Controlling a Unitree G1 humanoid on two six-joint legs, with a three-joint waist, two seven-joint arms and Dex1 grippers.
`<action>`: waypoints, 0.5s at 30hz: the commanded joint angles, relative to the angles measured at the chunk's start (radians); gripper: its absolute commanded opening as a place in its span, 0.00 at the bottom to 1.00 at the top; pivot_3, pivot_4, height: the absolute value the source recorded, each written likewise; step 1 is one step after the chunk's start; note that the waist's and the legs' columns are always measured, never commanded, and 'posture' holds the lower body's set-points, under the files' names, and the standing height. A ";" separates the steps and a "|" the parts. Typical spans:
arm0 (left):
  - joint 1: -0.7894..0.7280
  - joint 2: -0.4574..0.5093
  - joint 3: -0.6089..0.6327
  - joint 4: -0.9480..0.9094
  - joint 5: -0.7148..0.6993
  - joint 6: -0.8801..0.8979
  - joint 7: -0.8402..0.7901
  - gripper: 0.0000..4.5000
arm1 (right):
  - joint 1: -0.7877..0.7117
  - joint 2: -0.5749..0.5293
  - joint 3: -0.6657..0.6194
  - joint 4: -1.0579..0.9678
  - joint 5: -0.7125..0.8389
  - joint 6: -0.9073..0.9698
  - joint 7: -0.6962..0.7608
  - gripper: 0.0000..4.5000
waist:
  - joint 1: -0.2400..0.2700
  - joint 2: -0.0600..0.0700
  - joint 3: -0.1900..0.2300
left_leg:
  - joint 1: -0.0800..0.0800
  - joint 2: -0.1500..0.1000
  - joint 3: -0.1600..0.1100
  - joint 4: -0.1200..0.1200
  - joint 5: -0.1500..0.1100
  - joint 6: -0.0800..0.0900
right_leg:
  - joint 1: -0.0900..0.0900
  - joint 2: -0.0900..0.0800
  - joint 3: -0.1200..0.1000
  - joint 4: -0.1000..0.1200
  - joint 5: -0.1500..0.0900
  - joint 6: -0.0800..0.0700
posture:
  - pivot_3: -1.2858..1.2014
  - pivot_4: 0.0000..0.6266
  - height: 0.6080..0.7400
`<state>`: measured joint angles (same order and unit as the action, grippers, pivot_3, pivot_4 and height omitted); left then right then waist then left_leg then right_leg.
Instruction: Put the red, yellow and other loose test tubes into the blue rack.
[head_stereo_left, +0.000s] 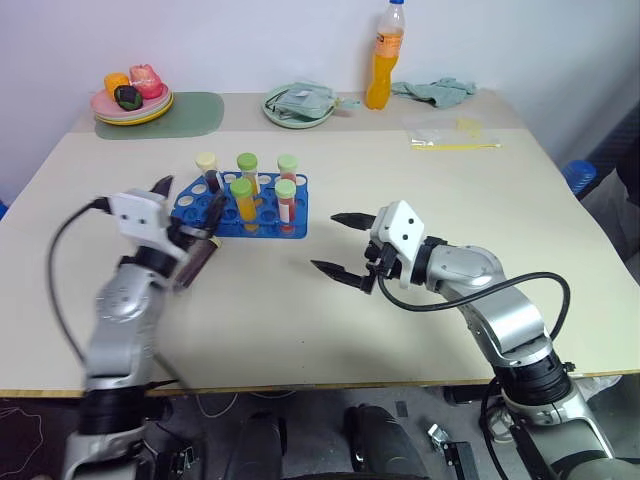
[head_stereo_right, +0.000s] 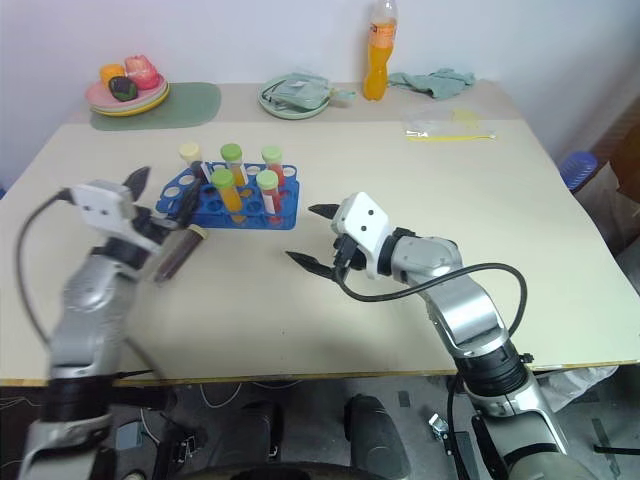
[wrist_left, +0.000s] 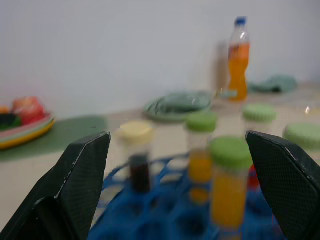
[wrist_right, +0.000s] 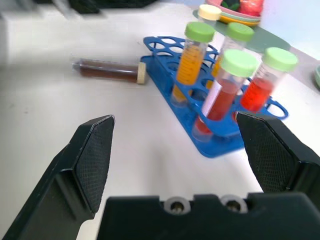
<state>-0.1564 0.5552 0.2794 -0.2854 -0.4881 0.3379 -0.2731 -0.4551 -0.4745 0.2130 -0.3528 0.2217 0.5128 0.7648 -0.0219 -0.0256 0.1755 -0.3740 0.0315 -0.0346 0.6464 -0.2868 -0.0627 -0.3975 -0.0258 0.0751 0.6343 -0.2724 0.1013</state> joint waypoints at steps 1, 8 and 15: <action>0.003 0.134 0.089 -0.111 -0.112 0.364 0.045 0.99 | -0.020 -0.004 -0.027 0.011 0.022 -0.033 0.021 0.96 | 0.002 0.000 0.000 | 0.000 0.000 0.000 0.000 0.000 0.000 | 0.000 0.000 0.000 0.000 0.000 0.000 | 0.52 0.24 1.00; -0.302 0.358 -0.094 -0.016 -0.212 1.083 0.002 0.99 | -0.048 0.023 0.010 0.064 0.009 -0.070 0.050 0.96 | 0.004 -0.002 0.001 | 0.000 -0.001 -0.001 0.001 0.000 0.000 | 0.000 0.001 -0.001 -0.001 0.000 0.000 | 0.52 0.24 1.00; -0.559 0.358 -0.332 0.165 -0.154 1.276 -0.051 0.99 | -0.049 0.044 0.033 0.066 -0.001 -0.080 0.045 0.96 | -0.023 -0.001 0.001 | -0.001 -0.001 -0.001 -0.001 0.000 0.000 | -0.002 0.001 0.000 0.000 0.000 0.000 | 0.52 0.24 1.00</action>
<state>-0.6836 0.9016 -0.0155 -0.1484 -0.6787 1.6023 -0.3170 -0.4928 -0.4374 0.2511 -0.2652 0.2188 0.4505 0.8137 -0.0447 -0.0268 0.1770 -0.3752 0.0306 -0.0351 0.6450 -0.2867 -0.0629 -0.4000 -0.0246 0.0752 0.6346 -0.2726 0.1012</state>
